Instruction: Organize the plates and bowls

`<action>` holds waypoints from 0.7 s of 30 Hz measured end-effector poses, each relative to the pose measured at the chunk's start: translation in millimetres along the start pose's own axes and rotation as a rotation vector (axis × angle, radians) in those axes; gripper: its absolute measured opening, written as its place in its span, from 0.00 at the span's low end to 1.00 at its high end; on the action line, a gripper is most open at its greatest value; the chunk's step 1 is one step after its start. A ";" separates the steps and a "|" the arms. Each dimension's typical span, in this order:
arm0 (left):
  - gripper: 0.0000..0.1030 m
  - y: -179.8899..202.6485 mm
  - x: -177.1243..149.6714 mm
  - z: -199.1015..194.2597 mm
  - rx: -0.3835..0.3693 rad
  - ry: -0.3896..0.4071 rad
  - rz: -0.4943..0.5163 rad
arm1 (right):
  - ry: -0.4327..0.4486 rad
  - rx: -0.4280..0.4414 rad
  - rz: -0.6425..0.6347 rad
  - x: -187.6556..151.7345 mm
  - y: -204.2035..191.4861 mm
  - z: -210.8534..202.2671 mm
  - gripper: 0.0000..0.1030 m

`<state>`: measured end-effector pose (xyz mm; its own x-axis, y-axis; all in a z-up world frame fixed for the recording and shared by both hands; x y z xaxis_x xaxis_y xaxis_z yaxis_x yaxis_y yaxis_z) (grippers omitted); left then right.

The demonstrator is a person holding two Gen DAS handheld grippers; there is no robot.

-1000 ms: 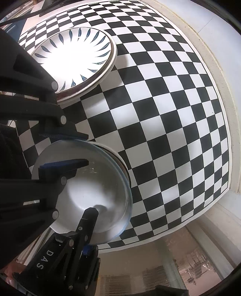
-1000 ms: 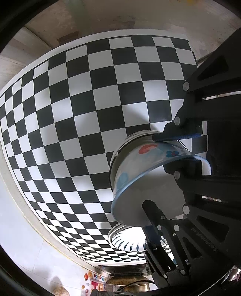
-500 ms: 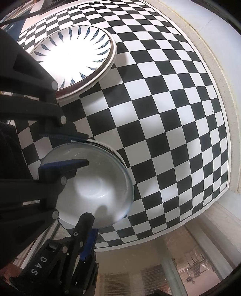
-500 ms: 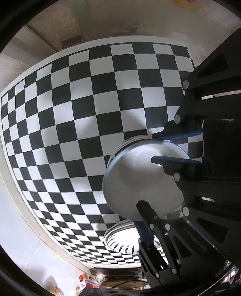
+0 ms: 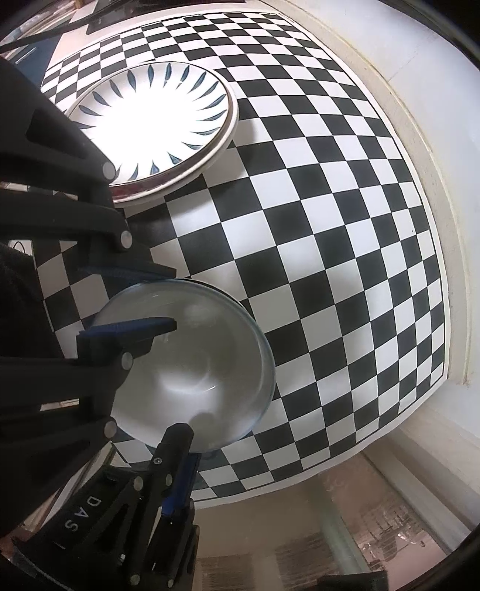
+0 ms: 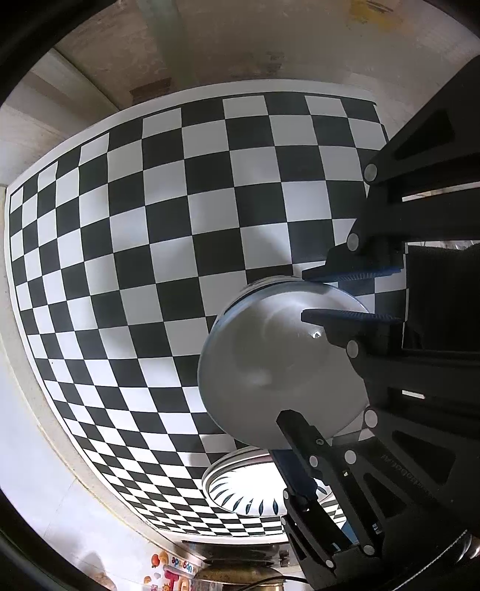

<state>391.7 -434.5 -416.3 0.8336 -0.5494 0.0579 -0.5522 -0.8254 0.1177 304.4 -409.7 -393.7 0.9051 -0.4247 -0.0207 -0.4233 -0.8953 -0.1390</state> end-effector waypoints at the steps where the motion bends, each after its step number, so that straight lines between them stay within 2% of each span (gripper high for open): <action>1: 0.17 -0.5 -0.9 -1.8 -0.001 0.003 -0.004 | 0.004 -0.002 -0.001 -1.0 -0.3 -1.3 0.16; 8: 0.17 -3.4 -15.2 -41.7 0.042 0.094 -0.005 | 0.079 -0.023 -0.031 -20.1 -10.0 -30.2 0.16; 21: 0.18 -3.9 -66.7 -136.8 0.060 0.258 -0.008 | 0.329 -0.050 -0.087 -79.5 -42.8 -136.1 0.16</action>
<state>340.6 -376.9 -285.0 0.8106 -0.4974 0.3092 -0.5388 -0.8403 0.0608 245.1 -355.9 -251.4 0.8798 -0.3594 0.3111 -0.3536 -0.9322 -0.0769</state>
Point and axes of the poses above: each gripper's, at about its wrist camera, not at the fingertips, and z roughly the way its jaws point, y to its right, x to its top, the point moved 5 cm from there along z, roughly the way its jaws point, and after that the axes turned 2 degrees about -y, right-handed, at the moved point
